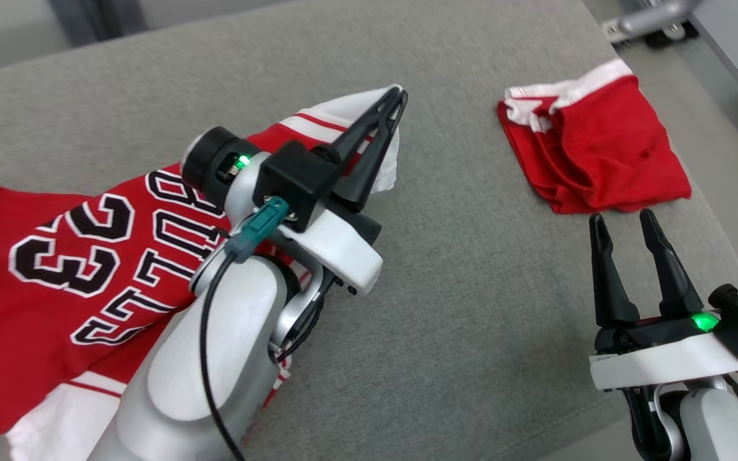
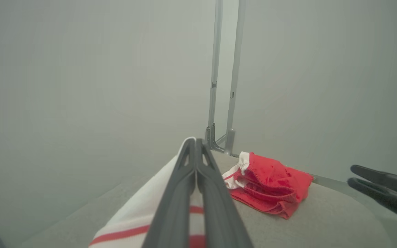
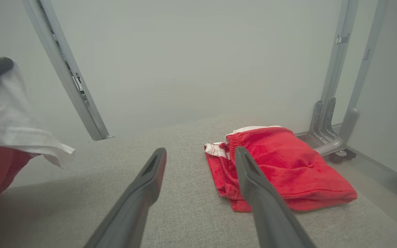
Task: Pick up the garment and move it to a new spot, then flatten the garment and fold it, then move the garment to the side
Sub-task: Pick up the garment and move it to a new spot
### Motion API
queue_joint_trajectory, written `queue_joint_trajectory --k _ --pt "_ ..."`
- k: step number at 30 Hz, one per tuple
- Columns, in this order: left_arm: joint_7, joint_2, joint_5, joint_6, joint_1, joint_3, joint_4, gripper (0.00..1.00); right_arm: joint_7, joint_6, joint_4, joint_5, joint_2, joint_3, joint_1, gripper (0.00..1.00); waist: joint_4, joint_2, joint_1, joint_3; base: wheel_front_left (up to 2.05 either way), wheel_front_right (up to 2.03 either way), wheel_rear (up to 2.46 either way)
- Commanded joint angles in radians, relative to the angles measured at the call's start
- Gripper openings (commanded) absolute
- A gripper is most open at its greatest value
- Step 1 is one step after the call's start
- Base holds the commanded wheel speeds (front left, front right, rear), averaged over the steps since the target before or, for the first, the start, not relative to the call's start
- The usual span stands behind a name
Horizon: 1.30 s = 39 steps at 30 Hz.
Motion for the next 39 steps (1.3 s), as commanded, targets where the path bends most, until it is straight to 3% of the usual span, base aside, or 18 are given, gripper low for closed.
queue_joint_trajectory --k 1,7,8,9,10,14,19,31,39 --pt "-0.001 0.003 -0.003 -0.004 -0.014 -0.001 0.013 0.00 -0.010 0.000 0.003 0.006 -0.002 0.003 -0.015 1.00 -0.042 -0.0001 0.0000 0.049 0.00 0.00 0.00" --pt "-0.026 -0.004 -0.029 -0.020 -0.039 -0.037 0.133 0.00 -0.019 0.000 0.029 0.016 -0.003 0.008 -0.037 1.00 -0.013 -0.0001 0.0000 0.067 0.00 0.00 0.00" --pt "-0.028 -0.007 -0.035 -0.025 -0.038 -0.045 0.148 0.19 -0.019 0.000 0.033 0.013 -0.003 0.006 -0.043 1.00 -0.004 -0.0001 0.0000 0.064 0.00 0.00 0.00" --pt "-0.040 -0.009 -0.041 -0.025 -0.038 -0.051 0.157 0.64 -0.019 0.000 0.037 0.010 -0.003 0.004 -0.046 1.00 0.007 -0.0001 0.0000 0.059 0.00 0.00 0.00" --pt "-0.047 -0.009 -0.045 -0.029 -0.038 -0.060 0.165 1.00 -0.019 0.000 0.041 0.004 -0.003 0.001 -0.048 1.00 0.019 -0.0001 0.0000 0.053 0.00 0.00 0.00" --pt "-0.087 -0.012 -0.073 -0.032 -0.029 -0.080 0.162 1.00 -0.020 0.000 0.049 -0.014 -0.003 -0.016 -0.059 1.00 0.074 -0.0001 0.0000 0.017 0.00 0.00 0.00" --pt "-0.138 0.003 -0.080 0.013 0.000 -0.050 0.143 1.00 -0.020 0.000 0.052 -0.048 -0.004 -0.030 -0.050 1.00 0.150 -0.0001 0.0000 -0.037 0.00 0.00 0.00" --pt "-0.215 0.130 -0.167 0.148 0.128 0.190 0.101 1.00 0.018 0.000 0.039 -0.097 -0.004 -0.041 -0.024 1.00 0.267 -0.0001 0.0000 -0.132 0.00 0.00 0.00" --pt "-0.240 0.207 -0.200 0.169 0.249 0.309 0.071 1.00 0.048 0.000 0.030 -0.118 -0.004 -0.056 0.004 1.00 0.297 -0.0001 0.0000 -0.181 0.00 0.00 0.00"
